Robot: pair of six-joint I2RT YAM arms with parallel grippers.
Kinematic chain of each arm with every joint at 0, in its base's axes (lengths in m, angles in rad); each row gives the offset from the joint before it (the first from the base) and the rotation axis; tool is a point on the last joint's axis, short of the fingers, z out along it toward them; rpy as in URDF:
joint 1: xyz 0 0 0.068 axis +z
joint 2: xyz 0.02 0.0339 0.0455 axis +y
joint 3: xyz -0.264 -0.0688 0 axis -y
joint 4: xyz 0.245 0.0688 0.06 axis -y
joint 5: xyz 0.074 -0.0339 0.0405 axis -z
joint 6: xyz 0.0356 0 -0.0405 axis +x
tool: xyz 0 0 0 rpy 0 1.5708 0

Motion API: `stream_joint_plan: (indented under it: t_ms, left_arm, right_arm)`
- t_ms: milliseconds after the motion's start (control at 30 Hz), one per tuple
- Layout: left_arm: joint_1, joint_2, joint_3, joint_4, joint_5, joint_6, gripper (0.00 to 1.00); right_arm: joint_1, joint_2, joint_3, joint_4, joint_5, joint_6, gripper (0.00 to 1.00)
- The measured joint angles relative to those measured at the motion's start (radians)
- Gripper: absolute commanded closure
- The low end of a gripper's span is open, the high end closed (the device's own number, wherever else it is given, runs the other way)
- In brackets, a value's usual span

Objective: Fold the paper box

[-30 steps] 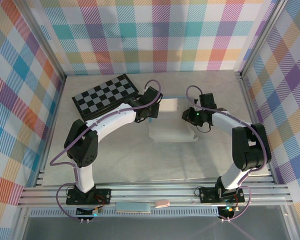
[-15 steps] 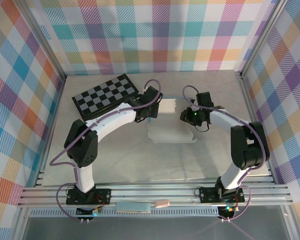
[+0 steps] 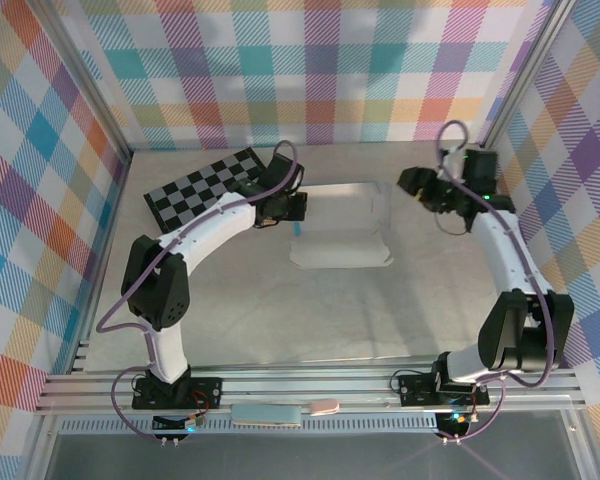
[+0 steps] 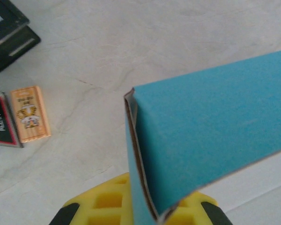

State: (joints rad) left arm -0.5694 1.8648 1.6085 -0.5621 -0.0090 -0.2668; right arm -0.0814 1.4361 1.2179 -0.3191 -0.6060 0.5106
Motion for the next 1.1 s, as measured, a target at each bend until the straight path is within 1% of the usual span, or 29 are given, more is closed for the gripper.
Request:
stream_joint_plan:
  t_ms: [67,167,233,333,467,633,767,967,1100]
  left_arm:
    - [0.032,0.0,0.014,-0.006,0.072,0.003,1.0]
    - [0.093,0.001,0.04,-0.002,0.201,0.002,1.0]
    - [0.137,0.011,0.063,-0.001,0.285,-0.001,1.0]
    - [0.184,0.047,0.106,-0.002,0.387,-0.001,1.0]
    - [0.212,0.098,0.151,-0.018,0.47,0.002,1.0]
    - [0.21,0.13,0.166,-0.043,0.537,0.003,1.0]
    - [0.209,0.132,0.177,-0.061,0.566,0.003,1.0]
    - [0.209,0.132,0.179,-0.067,0.574,0.003,1.0]
    - [0.209,0.132,0.179,-0.069,0.573,0.007,1.0]
  right_arm:
    - [-0.058,0.007,0.005,0.058,-0.048,0.042,0.48]
    - [-0.097,0.067,0.022,0.122,-0.132,0.096,0.51]
    - [-0.102,0.138,0.052,0.15,-0.205,0.111,0.53]
    - [-0.098,0.226,0.079,0.169,-0.296,0.102,0.53]
    - [-0.082,0.249,0.072,0.203,-0.399,0.102,0.53]
    - [-0.024,0.251,0.124,0.175,-0.469,0.031,0.53]
    - [0.02,0.263,0.18,0.125,-0.48,-0.039,0.55]
    - [0.026,0.28,0.193,0.083,-0.486,-0.086,0.59]
    - [0.026,0.282,0.193,0.063,-0.487,-0.108,0.66]
